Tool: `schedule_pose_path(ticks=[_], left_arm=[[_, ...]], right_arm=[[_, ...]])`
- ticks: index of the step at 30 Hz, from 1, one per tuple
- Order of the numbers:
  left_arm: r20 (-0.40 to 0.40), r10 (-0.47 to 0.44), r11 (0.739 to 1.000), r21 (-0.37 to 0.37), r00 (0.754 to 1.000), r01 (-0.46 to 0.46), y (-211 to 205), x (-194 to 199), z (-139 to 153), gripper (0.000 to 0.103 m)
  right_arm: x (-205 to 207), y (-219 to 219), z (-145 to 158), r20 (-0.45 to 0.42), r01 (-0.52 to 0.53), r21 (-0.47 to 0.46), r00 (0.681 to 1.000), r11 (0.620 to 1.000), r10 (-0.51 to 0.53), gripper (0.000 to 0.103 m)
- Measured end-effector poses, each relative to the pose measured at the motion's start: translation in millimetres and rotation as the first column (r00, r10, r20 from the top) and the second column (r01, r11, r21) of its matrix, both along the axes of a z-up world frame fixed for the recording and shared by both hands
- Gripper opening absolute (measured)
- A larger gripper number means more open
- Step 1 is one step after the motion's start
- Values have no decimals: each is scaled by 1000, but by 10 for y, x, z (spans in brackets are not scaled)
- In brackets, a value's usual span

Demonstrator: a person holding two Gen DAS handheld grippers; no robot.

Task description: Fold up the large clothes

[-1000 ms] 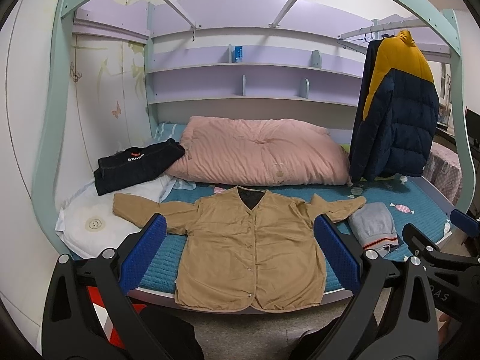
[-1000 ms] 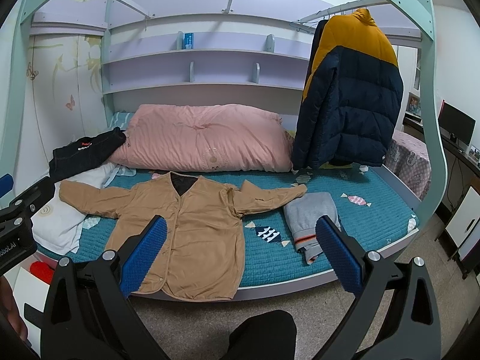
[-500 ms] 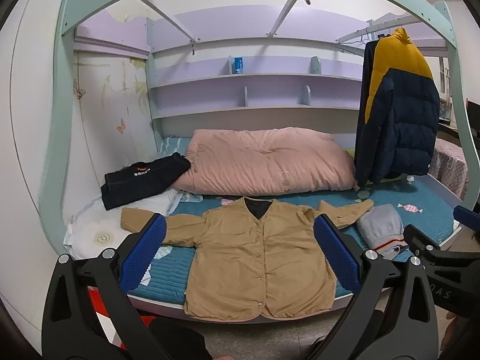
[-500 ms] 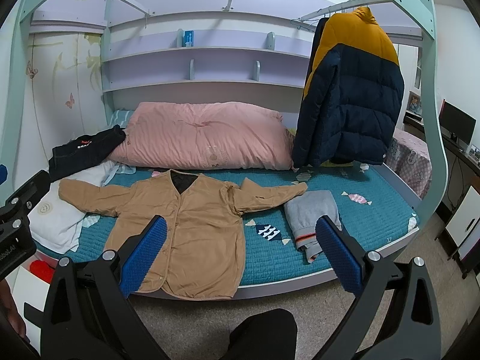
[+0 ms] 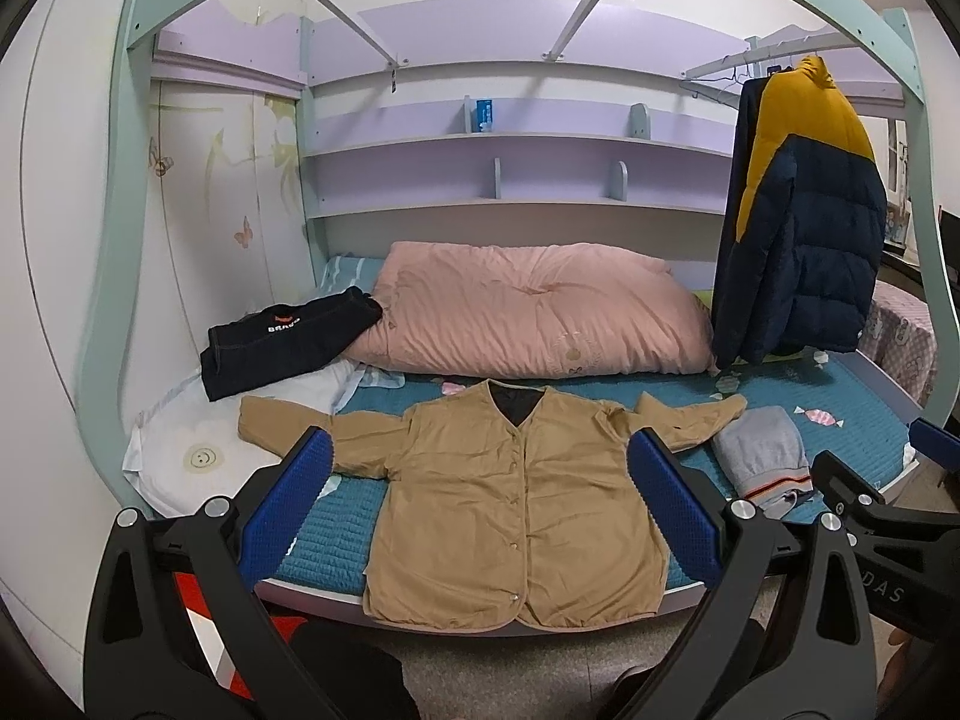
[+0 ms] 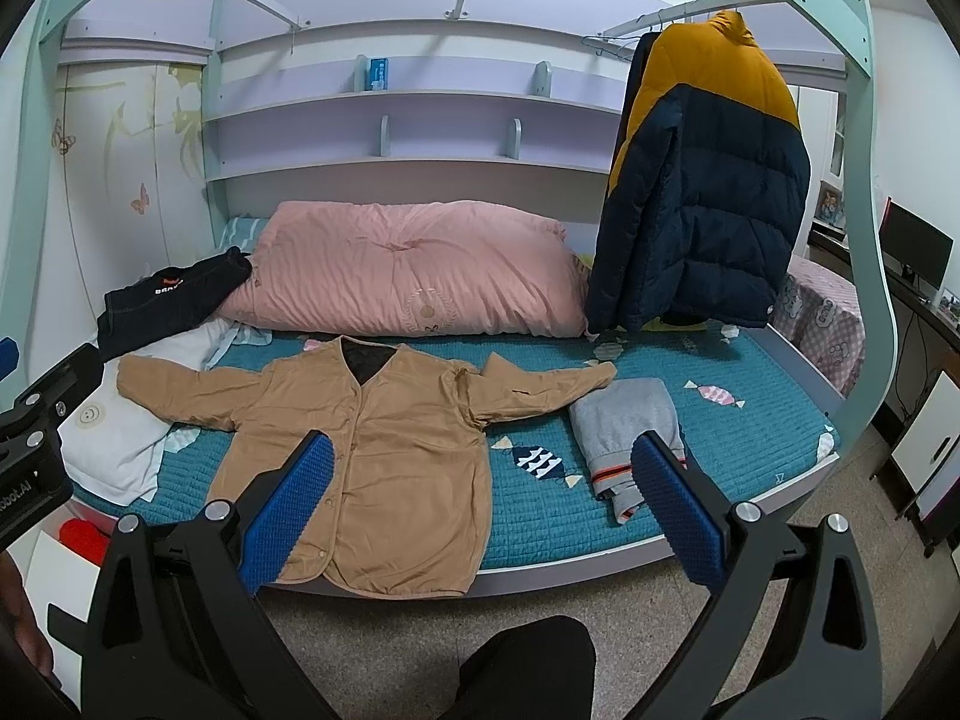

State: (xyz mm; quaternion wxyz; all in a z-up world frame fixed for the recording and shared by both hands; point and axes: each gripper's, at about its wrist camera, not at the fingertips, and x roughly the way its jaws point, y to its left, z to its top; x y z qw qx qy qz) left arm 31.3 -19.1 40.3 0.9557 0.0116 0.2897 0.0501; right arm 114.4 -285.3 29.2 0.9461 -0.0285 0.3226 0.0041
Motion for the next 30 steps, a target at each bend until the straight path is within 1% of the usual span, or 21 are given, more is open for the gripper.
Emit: schedule_pose_path(ticks=[15,19,23,25,26,28,29,30], left_arm=[[-6,-16,1000,6,1000,16,-21,-1,-69,99],[-18,-11,1000,13,1000,12,1,22,-89,99],[4,-12,998,62,1000,12,-41,26,-91,99],[15,-14,998,68,1000,13,-50,39,-68,99],[15,-23,998,54,1000,22,-46,45,-57,99],[25,-63,998,-1,998,63,-17,53,-36,99],[29,-92,994,-48,995,93,5,57,-34,99],[18,-111,991,-79,994,112,20,77,-41,99]], right_arm=[[16,3,-75,-8,-5,-1,1000,1000,5,96],[35,-2,-84,-7,-6,1,1000,1000,6,96],[33,1,-88,-8,-8,-1,1000,1000,8,96],[63,-7,-92,-10,-9,-2,1000,1000,9,96],[72,-4,-98,-11,-9,-3,1000,1000,9,96],[83,3,-111,-13,-9,-5,1000,1000,9,96],[81,4,-113,-13,-9,-4,1000,1000,9,96],[81,2,-101,-11,-9,-3,1000,1000,9,96]])
